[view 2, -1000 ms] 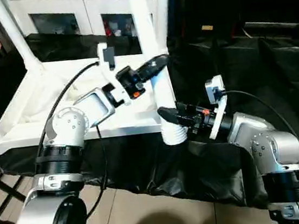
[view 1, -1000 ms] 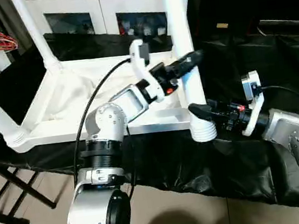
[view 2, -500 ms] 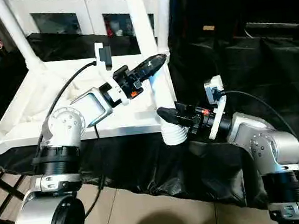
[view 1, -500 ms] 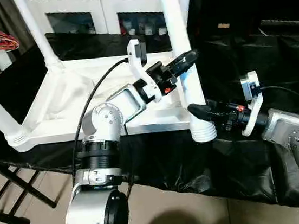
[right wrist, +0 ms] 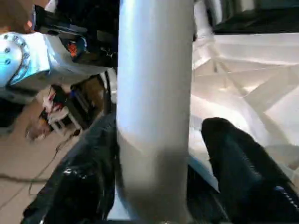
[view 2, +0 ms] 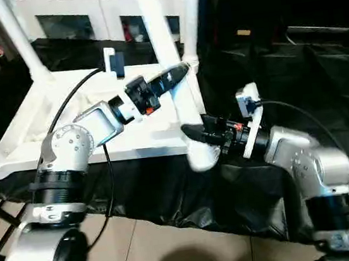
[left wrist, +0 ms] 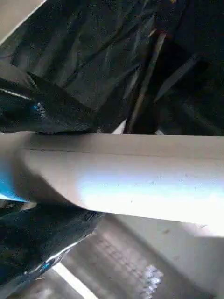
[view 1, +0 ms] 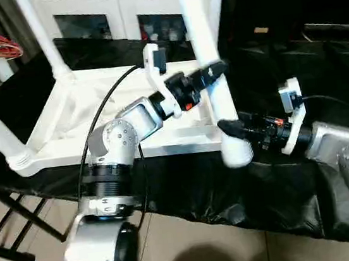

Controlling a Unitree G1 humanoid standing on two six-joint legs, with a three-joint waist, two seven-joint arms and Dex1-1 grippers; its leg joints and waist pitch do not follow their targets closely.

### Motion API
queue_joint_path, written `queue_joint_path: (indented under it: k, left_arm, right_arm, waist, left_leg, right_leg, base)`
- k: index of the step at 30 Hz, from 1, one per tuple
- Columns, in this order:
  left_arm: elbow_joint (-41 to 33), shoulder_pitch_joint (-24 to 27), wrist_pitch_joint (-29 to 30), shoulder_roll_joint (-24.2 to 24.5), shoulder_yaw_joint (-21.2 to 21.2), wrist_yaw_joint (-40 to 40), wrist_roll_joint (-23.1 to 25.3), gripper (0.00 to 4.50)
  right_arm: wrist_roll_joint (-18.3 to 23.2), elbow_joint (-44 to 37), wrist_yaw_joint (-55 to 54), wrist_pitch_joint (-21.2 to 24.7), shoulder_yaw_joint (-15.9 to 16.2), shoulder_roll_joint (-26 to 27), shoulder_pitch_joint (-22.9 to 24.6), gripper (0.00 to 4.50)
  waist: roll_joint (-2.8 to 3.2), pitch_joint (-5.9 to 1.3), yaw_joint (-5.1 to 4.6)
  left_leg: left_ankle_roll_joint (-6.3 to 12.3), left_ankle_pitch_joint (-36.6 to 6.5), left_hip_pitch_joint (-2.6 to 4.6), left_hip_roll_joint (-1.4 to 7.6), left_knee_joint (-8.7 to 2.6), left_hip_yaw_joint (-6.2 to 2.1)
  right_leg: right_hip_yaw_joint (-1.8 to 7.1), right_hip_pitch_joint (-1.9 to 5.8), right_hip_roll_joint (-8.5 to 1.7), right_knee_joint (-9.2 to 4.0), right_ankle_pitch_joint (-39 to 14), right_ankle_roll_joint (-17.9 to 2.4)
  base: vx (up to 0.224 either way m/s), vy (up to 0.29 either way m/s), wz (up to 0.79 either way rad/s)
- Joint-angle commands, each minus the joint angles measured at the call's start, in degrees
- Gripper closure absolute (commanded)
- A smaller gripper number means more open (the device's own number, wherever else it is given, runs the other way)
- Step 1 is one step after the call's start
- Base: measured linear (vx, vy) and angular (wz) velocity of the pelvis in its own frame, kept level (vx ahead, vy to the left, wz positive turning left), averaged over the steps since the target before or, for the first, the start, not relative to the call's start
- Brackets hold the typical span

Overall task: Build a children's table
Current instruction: Pick table leg

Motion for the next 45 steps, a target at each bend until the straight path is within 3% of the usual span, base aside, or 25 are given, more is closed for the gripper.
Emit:
queue_joint_path:
  k: [1, 6, 8, 15, 43, 45]
  left_arm:
    - [-1.78, -1.63, 0.83, 0.99, -1.94, -2.8, 0.91, 2.65]
    - [-1.41, -2.38, 0.41, 2.5, -3.54, -5.39, 1.86, 2.65]
    - [-1.12, -2.84, 0.09, 3.04, -4.16, -6.44, 2.08, 2.65]
    - [-1.75, -3.02, -0.2, 3.53, -5.62, -8.11, 2.52, 2.66]
    - [-1.88, -3.38, 0.02, 3.81, -8.45, -10.34, 4.01, 2.66]
    - [-1.75, -3.44, -0.06, 3.82, -8.51, -10.53, 4.12, 2.66]
  right_arm:
    - [-0.44, -0.9, 1.1, 0.87, 0.44, -1.27, -0.78, 1.21]
    - [-0.74, -0.78, 4.09, 1.89, 2.4, -3.1, -1.71, 1.18]
    - [-0.38, -0.77, 5.01, 2.66, 3.18, -3.71, -2.1, 1.18]
    - [-1.5, -0.87, 6.18, 4.09, 6.51, -4.8, -2.2, 1.18]
    - [-3.88, 0.31, 4.96, 2.54, 9.68, -3.08, -2.28, 1.18]
    - [-4.06, 0.26, 5.26, 2.51, 9.84, -3.21, -2.16, 1.45]
  waist:
    - [-1.38, -4.74, 0.06]
    - [-1.5, -4.7, 0.07]
    - [-1.9, -4.69, 0.13]
    - [-1.86, -4.69, 0.17]
    - [-1.61, -4.76, 0.21]
    - [-1.6, -4.77, 0.18]
  left_leg:
    - [3.42, -4.97, 0.22, -0.76, -3.26, 0.82]
    - [3.43, -5.11, 0.22, -0.74, -3.23, 0.87]
    - [3.51, -4.86, 0.13, -0.86, -3.15, 0.94]
    - [2.99, -5.21, 0.19, -0.74, -3.17, 0.88]
    - [2.36, -6.04, 0.21, -0.75, -3.18, 0.78]
    - [2.34, -5.9, 0.19, -0.75, -3.17, 0.77]
  right_leg:
    - [1.42, 4.49, -1.71, -3.59, -11.64, -9.57]
    - [1.45, 4.53, -1.76, -3.49, -10.95, -10.28]
    - [1.44, 4.65, -1.79, -3.47, -11.45, -10.17]
    - [1.45, 4.53, -1.86, -3.48, -12.61, -9.87]
    - [1.46, 4.57, -1.84, -3.38, -11.93, -10.35]
    - [1.46, 4.58, -1.8, -3.35, -11.64, -10.41]
  base:
    - [0.0, 0.0, 0.0]
    - [0.0, 0.0, 0.0]
    - [0.0, 0.0, 0.0]
    - [0.0, 0.0, 0.0]
    - [0.0, 0.0, 0.0]
    - [0.0, 0.0, 0.0]
